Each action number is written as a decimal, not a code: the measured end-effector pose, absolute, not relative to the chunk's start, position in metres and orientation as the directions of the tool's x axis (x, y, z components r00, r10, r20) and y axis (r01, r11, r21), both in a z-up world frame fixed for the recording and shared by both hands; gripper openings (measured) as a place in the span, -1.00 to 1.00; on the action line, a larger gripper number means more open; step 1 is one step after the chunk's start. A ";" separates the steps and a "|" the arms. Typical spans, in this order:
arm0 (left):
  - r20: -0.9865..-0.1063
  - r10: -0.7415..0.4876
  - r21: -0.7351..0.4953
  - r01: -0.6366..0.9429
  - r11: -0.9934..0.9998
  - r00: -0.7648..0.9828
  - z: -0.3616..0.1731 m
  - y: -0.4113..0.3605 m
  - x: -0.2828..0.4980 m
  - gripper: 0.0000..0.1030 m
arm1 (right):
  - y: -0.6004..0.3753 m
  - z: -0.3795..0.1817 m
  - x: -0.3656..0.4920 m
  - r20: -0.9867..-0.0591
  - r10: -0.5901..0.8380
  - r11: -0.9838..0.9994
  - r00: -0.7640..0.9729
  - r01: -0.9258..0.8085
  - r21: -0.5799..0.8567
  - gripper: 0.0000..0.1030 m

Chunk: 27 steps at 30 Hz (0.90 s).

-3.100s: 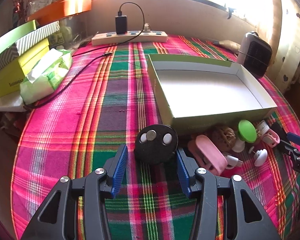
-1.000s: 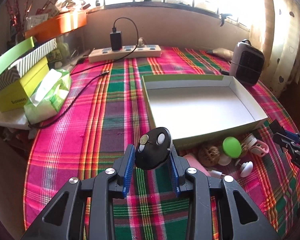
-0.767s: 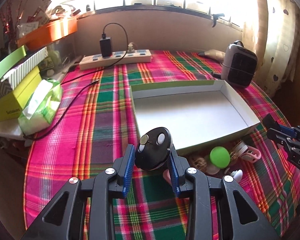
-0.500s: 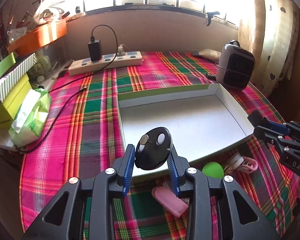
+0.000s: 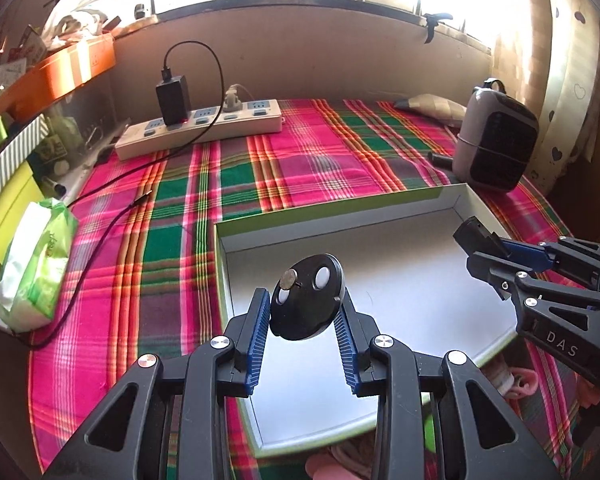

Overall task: Organize objects
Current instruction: 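Carry the flashlight in the right gripper and the puck in the left gripper into the box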

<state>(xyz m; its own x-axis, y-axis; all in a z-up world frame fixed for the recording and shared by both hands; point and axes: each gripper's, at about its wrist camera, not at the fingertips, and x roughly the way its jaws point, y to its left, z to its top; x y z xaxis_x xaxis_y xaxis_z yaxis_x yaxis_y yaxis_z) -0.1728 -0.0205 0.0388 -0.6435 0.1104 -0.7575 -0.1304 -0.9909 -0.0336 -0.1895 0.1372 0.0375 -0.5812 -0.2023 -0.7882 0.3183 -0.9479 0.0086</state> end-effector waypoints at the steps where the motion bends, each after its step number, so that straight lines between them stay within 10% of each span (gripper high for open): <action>1: -0.762 0.110 -0.031 -0.133 -0.991 -0.638 0.037 -0.020 -0.177 -0.42 | 0.136 0.036 -0.194 -0.790 -0.199 -0.948 -0.580 0.318 0.005 -0.44; 27: -0.801 0.068 0.026 -0.148 -0.989 -0.595 0.012 -0.006 -0.212 -0.41 | 0.123 0.012 -0.231 -0.820 -0.151 -0.955 -0.552 0.294 -0.022 -0.44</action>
